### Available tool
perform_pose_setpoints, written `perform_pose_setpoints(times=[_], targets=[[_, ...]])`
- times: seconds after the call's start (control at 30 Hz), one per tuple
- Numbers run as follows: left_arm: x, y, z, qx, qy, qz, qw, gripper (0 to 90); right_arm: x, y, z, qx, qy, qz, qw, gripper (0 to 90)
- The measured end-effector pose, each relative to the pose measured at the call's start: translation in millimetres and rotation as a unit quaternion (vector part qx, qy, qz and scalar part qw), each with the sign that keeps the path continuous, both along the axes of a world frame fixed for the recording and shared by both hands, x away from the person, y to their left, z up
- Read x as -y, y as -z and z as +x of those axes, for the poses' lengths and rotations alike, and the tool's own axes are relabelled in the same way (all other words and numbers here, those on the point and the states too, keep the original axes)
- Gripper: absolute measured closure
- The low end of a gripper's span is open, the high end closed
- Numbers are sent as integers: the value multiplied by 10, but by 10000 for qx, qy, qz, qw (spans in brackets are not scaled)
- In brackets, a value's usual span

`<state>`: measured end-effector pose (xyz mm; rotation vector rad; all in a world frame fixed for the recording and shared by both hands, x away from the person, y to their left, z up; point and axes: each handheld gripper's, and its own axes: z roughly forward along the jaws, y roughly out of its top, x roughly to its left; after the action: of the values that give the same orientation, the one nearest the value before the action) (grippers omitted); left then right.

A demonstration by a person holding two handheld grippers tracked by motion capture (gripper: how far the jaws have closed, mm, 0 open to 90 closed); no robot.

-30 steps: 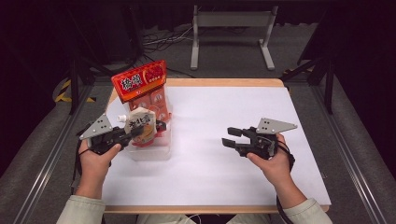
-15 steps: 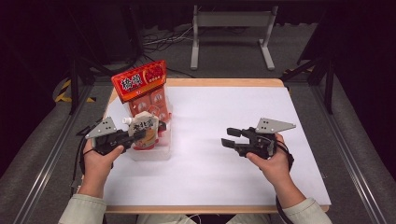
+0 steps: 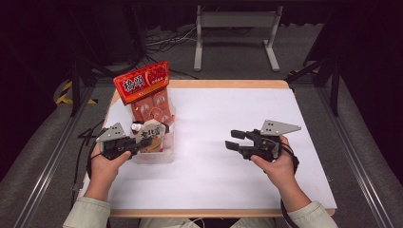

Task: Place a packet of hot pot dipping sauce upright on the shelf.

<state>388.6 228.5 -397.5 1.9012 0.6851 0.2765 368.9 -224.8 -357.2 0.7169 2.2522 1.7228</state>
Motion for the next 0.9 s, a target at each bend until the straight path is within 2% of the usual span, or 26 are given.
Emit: perform_pose_setpoints(times=[0.17, 0.4, 0.7, 0.73, 0.77, 0.8, 0.9], targets=[[7, -6, -10, -77, 15, 33, 10000, 848, -3, 10, 5, -13, -6, -12, 10000, 506], [29, -5, -17, -215, -38, 440, 9988, 841, -8, 11, 5, -1, 0, -15, 10000, 500], [-29, -1, -20, -297, -114, 419, 9986, 825, -12, 12, 8, -5, -4, 11, 10000, 481], [-69, -12, -32, -359, -220, 265, 9988, 797, -8, 11, 9, -1, -10, 40, 10000, 466], [-69, -12, -32, -359, -220, 265, 9988, 738, -8, 11, 9, -1, -10, 40, 10000, 466], [-80, -19, -40, -405, -291, 271, 9984, 738, -7, 12, 10, 4, -2, 40, 10000, 462], [-121, -16, -49, -370, -280, 253, 9986, 740, -12, 10, 9, 18, -3, 41, 10000, 455]])
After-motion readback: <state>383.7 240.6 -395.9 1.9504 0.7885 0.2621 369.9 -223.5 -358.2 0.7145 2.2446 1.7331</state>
